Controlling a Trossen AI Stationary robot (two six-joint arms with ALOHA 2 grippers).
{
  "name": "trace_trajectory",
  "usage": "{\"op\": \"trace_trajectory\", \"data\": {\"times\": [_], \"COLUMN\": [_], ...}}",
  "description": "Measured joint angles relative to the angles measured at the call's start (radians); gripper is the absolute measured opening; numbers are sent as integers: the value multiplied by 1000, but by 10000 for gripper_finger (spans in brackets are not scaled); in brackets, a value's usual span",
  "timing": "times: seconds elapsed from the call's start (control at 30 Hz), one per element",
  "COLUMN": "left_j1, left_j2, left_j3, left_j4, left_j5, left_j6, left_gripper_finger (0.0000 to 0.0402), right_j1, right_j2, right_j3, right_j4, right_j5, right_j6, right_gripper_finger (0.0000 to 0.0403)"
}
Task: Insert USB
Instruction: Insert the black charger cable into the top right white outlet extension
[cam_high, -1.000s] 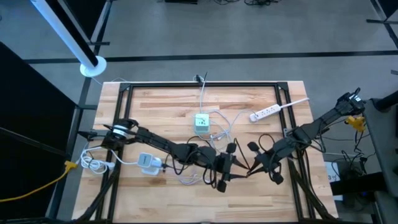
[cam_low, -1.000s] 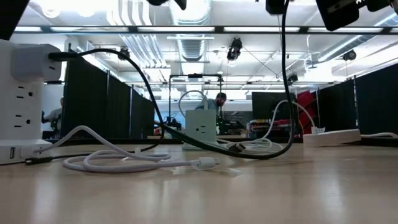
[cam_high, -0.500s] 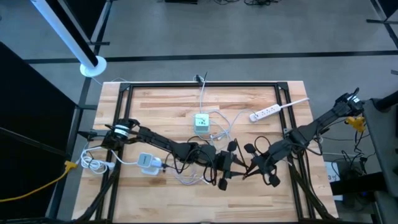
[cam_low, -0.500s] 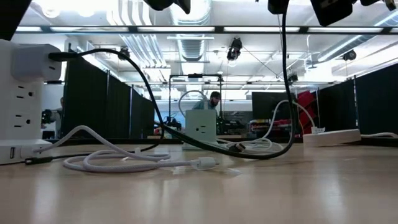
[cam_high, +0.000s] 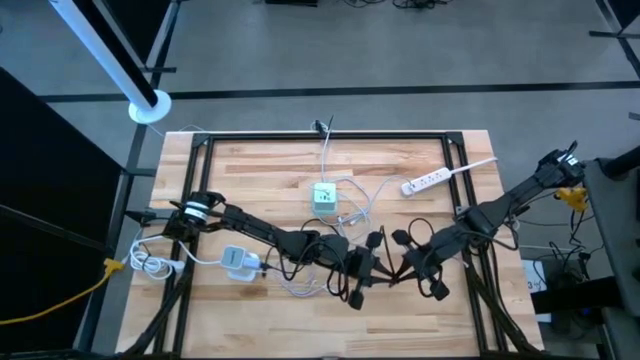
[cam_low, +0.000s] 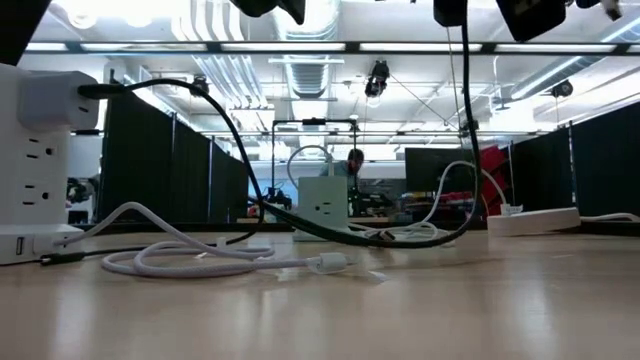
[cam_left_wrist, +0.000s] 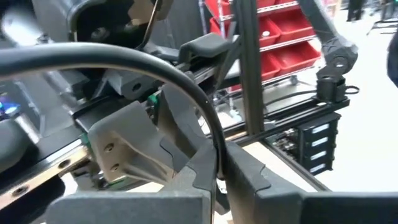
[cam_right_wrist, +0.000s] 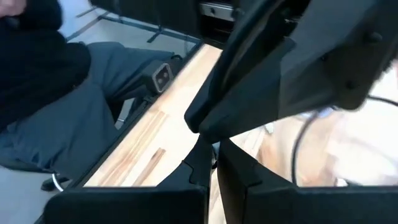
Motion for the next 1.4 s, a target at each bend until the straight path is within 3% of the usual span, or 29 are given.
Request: {"op": "trace_trajectory", "data": {"times": [0.2,0.4,0.63,0.7,0.83,1.0,1.23,1.4], "left_j1": [-2,-5,7,14,22,24,29,29], "left_j2": [-37,-83,-96,-97,-96,-96,-96,-96], "left_j3": [0,0,0,0,0,0,0,0], "left_j4": [-73,-161,-236,-266,-257,-253,-262,-288], "left_j5": [-118,-291,-683,-748,-766,-891,-892,-890], "left_j6": [14,3,-130,-171,-223,-296,-330,-336], "left_gripper_finger": [8,8,7,7,7,7,7,7], "right_j1": [2,2,5,4,6,6,6,6], "right_j2": [-52,-120,-160,-149,-93,2,122,161], "right_j3": [2,2,1,1,1,0,0,0], "right_j4": [-66,-101,-222,-219,-219,-217,-48,7], "right_j5": [109,193,473,571,757,951,992,1050], "right_j6": [37,39,121,134,153,270,325,289], "right_gripper_finger": [34,93,139,143,138,119,101,111]}}
